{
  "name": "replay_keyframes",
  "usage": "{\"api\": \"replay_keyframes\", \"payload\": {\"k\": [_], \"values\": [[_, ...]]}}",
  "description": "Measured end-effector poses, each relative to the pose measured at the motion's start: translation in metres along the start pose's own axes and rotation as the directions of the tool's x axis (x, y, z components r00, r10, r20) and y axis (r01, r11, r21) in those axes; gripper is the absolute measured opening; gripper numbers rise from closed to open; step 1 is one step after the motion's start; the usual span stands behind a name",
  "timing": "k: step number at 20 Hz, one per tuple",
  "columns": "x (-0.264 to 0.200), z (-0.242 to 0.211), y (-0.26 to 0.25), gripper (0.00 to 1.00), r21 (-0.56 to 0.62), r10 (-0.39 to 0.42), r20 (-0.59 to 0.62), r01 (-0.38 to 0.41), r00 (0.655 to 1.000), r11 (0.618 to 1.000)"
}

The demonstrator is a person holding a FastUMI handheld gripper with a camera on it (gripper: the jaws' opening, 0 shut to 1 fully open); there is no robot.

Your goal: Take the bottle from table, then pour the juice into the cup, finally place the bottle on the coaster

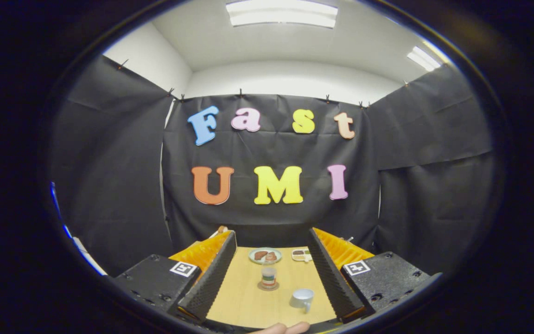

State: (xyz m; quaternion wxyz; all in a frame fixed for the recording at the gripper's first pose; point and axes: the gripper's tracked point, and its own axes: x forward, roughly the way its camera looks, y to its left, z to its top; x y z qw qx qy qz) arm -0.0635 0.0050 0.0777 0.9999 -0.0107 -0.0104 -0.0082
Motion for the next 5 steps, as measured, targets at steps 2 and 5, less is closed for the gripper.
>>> {"api": "replay_keyframes", "payload": {"k": [2,5], "values": [[0.0,-0.005,-0.003,0.99,-0.007,-0.009,-0.006,0.009,1.0,1.0],[0.004,-0.016,0.0,0.99,-0.008,0.001,-0.014,-0.001,1.0,1.0]]}}
